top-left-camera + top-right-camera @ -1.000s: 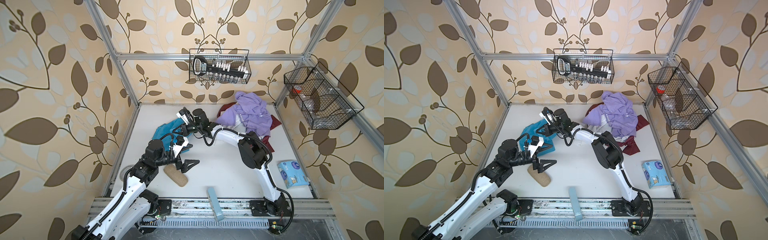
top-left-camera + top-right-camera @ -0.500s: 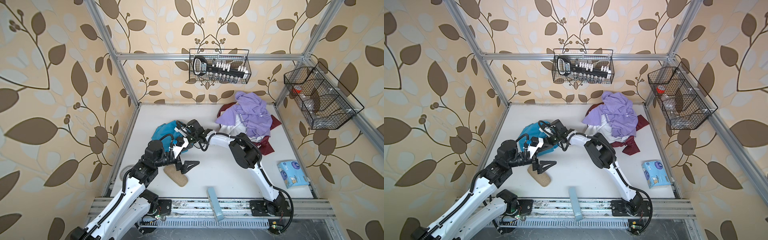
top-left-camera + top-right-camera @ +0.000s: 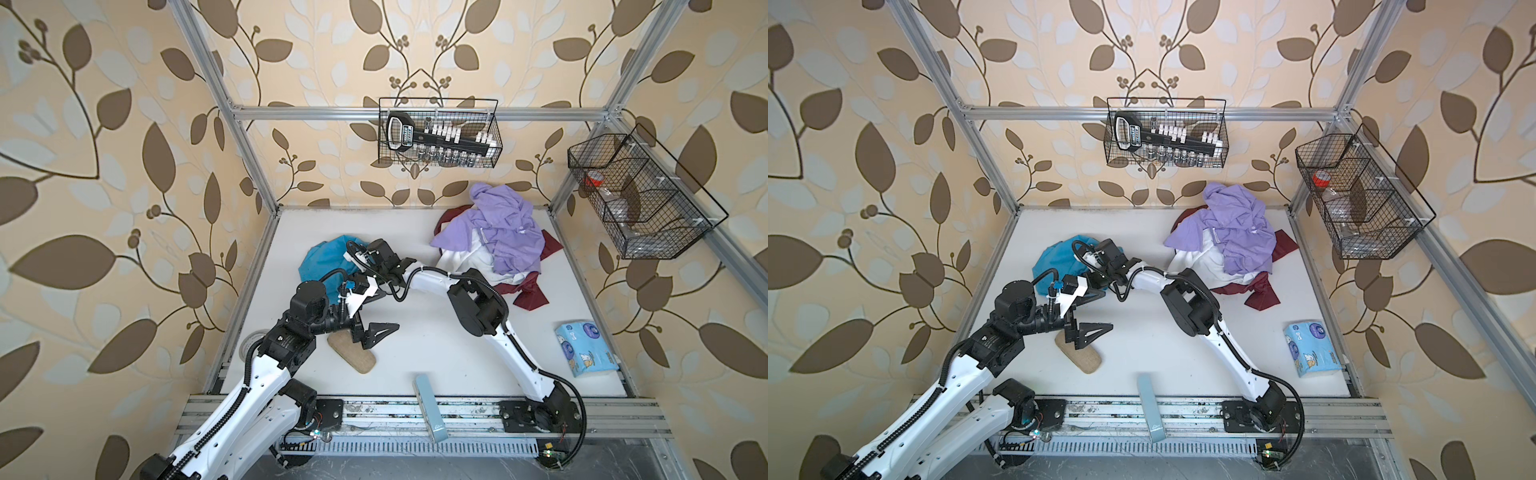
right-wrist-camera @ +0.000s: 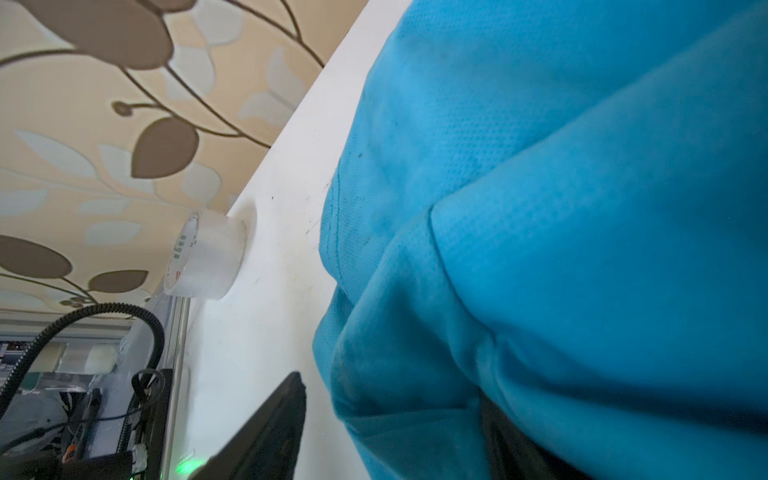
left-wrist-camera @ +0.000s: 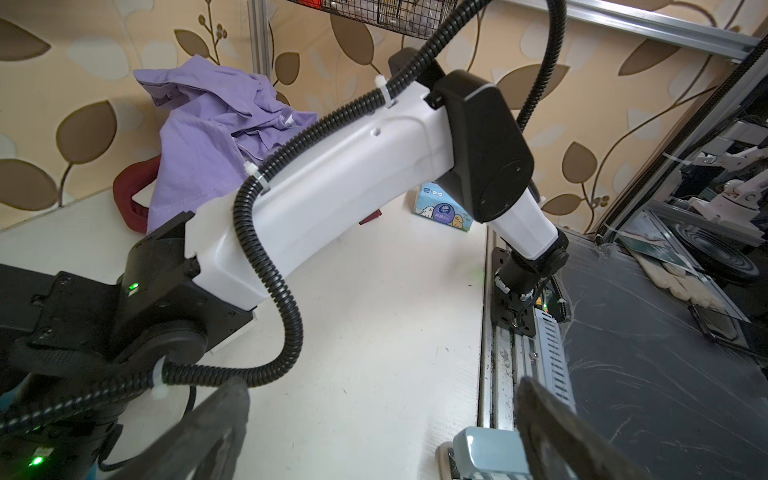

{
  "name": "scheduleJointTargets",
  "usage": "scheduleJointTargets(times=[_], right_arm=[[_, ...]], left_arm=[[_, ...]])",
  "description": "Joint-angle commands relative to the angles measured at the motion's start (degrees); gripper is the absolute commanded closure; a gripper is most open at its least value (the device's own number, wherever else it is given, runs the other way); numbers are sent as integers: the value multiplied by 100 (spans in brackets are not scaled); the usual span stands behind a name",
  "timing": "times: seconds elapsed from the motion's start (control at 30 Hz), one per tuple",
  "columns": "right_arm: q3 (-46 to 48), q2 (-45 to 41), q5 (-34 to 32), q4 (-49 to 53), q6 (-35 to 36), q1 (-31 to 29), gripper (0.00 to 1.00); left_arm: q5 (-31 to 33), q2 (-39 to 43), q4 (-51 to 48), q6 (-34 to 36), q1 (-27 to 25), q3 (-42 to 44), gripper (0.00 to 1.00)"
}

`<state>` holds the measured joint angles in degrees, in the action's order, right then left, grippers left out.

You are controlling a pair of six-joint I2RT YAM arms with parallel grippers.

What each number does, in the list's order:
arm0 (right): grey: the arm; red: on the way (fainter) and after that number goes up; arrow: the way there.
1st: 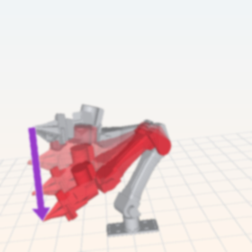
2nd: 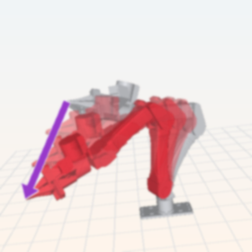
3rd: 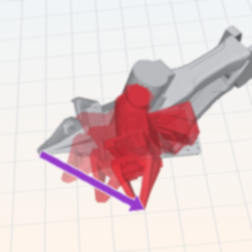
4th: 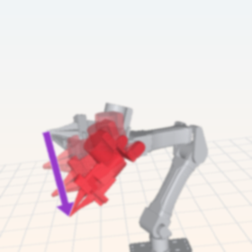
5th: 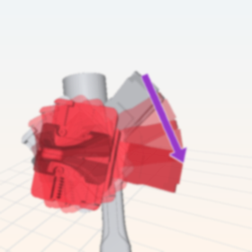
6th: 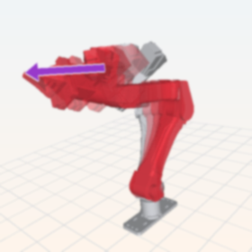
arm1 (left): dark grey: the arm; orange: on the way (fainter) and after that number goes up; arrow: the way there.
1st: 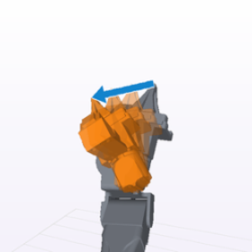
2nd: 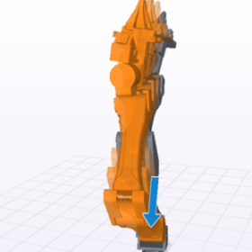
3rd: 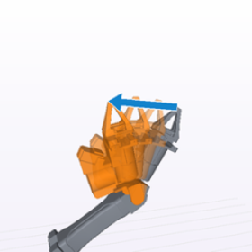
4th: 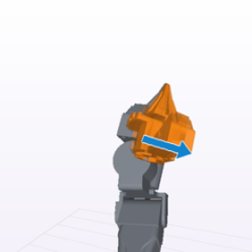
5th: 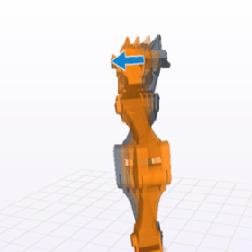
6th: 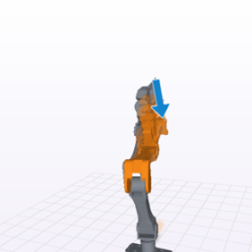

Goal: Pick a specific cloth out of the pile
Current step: 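Lower the turquoise shirt onto the table away from the pile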

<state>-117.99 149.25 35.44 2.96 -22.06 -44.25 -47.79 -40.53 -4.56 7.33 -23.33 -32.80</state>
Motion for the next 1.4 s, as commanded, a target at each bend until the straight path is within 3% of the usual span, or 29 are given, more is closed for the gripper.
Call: scheduleJointTargets(times=[0.0,0.37,0.63,0.97,1.23,1.37], right_arm=[[-414,544,-210,108,-373,-31,33],[-1756,1664,194,-1514,-1684,-30,31],[-2017,2002,207,-2096,-2134,-31,30],[-961,1035,336,-2349,-1872,-82,25],[-819,458,452,-2151,-1664,-99,18],[-435,-70,392,-1912,-1329,-93,3]], left_arm=[[-125,124,95,84,-66,-16,1],[-160,118,131,95,-93,-7,1],[-171,116,113,111,-101,-18,1],[-187,194,109,127,-118,-32,1],[-103,221,28,166,-206,-43,1],[-17,246,-47,234,-259,-47,1]])
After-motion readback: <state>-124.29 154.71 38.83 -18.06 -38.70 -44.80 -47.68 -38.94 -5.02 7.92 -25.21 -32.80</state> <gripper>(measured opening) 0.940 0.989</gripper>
